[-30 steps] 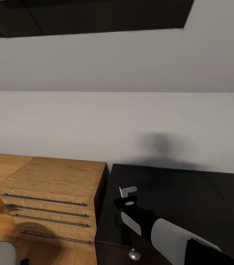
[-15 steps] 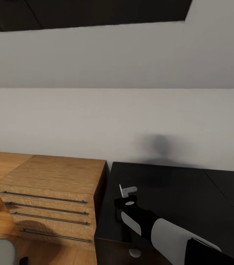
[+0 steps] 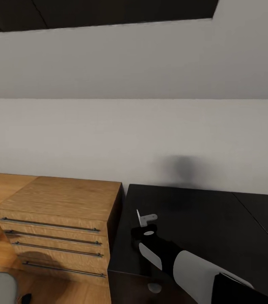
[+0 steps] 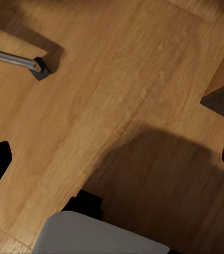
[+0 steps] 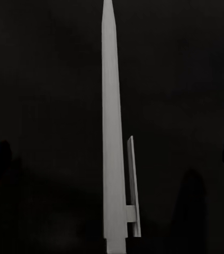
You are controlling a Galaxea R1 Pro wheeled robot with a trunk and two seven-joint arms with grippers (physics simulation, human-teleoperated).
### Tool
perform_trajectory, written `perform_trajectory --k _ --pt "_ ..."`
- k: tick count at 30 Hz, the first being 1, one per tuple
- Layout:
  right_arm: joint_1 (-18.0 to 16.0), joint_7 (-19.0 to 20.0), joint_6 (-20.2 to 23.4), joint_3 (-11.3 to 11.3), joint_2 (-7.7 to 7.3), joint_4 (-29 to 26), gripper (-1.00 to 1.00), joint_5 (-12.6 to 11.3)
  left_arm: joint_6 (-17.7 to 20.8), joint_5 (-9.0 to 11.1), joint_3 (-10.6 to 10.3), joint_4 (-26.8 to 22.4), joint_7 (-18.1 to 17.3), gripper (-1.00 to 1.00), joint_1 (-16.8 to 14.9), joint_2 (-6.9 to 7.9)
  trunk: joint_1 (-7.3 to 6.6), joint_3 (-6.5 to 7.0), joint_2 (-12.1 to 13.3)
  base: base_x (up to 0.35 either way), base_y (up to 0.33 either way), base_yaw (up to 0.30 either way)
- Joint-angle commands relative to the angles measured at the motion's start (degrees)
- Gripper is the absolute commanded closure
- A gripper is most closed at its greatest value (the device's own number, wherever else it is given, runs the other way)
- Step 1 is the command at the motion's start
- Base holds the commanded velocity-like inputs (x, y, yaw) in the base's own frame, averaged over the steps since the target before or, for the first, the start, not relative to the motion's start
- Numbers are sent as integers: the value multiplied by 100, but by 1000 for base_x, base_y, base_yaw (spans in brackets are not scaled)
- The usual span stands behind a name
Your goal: In the bedroom, organize the workspace by keeping the computer under the desk, ensuring the monitor is on the desk, placing the keyboard on the desk next to the monitor, placing the mouse on the desk next to the keyboard, moving the folder from the swivel chair onto the desk next to the mouse, stacking the notebook on top of the folder with the pen on top of the notebook, and positioning the swivel chair next to the desk.
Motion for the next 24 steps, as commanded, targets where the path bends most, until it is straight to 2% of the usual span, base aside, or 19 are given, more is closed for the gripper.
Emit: perform_trajectory --k 1,5,13,24 --pt "-9 -42 28 43 -3 -10 -100 -19 -22 39 -48 -1 37 -100 -4 2 0 -6 -4 0 0 0" --pt "-9 -42 28 43 -4 -10 -100 -17 -22 39 -48 -1 35 -100 -4 2 0 -6 -4 0 0 0" --pt "-9 -43 28 43 -4 -10 -100 -17 -22 39 -50 -1 33 -100 -4 2 175 -150 -324 0 0 0" --pt "-9 -43 28 43 -4 -10 -100 -16 -29 39 -45 -1 30 -100 -4 -1 175 -150 -324 0 0 0"
